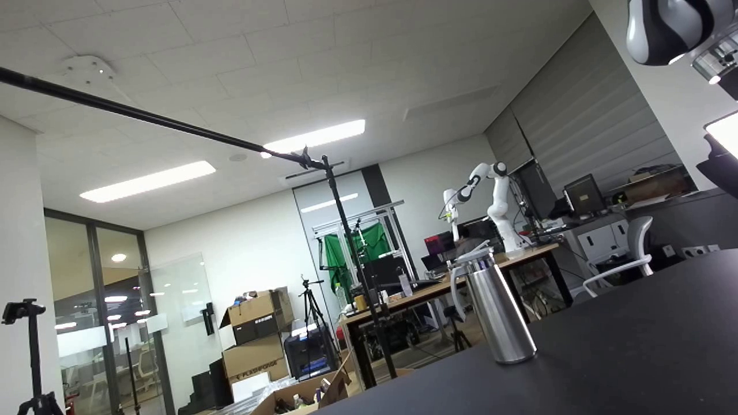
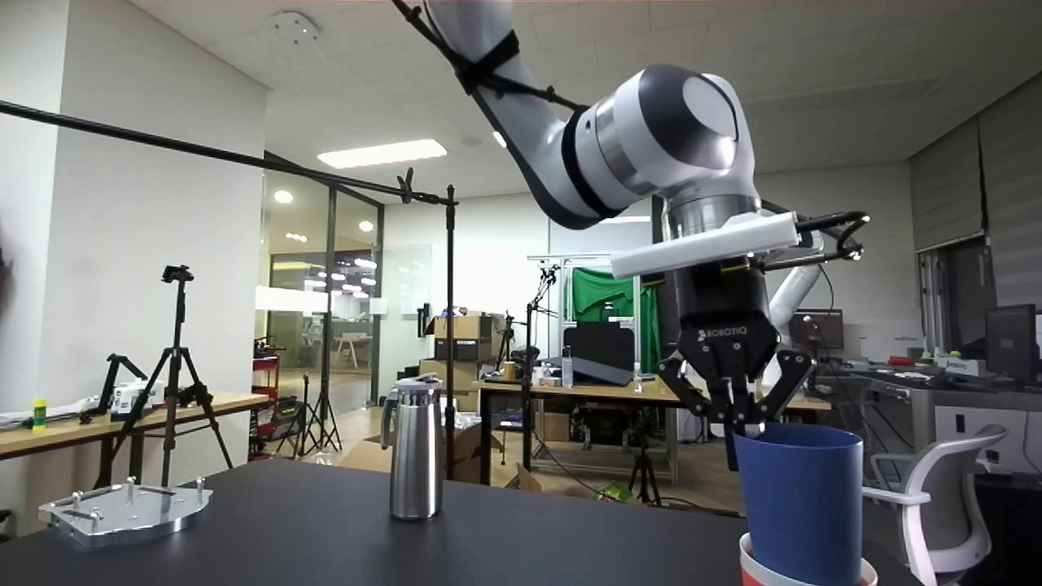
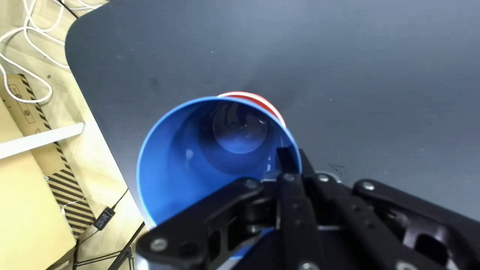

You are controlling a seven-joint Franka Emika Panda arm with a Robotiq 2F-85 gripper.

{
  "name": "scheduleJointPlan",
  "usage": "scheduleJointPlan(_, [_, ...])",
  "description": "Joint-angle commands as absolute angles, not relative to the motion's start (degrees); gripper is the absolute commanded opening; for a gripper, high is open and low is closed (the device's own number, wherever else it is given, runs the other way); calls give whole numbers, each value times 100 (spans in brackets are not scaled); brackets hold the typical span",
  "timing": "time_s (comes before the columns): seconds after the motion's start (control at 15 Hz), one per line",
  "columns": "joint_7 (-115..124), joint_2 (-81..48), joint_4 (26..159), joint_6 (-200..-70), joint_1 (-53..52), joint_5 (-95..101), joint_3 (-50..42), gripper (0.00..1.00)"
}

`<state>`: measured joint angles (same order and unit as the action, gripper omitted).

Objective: Put the white and the blue cup in the orange cup

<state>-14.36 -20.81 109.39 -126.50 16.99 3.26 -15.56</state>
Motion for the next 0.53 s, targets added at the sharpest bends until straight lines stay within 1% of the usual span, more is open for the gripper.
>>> scheduleJointPlan(0.0, [-1257,-2423,10650,-12513,1819,316,-1482,1])
scheduleJointPlan(0.47, [-1229,-2879,10476,-12549,1893,272,-1433,1])
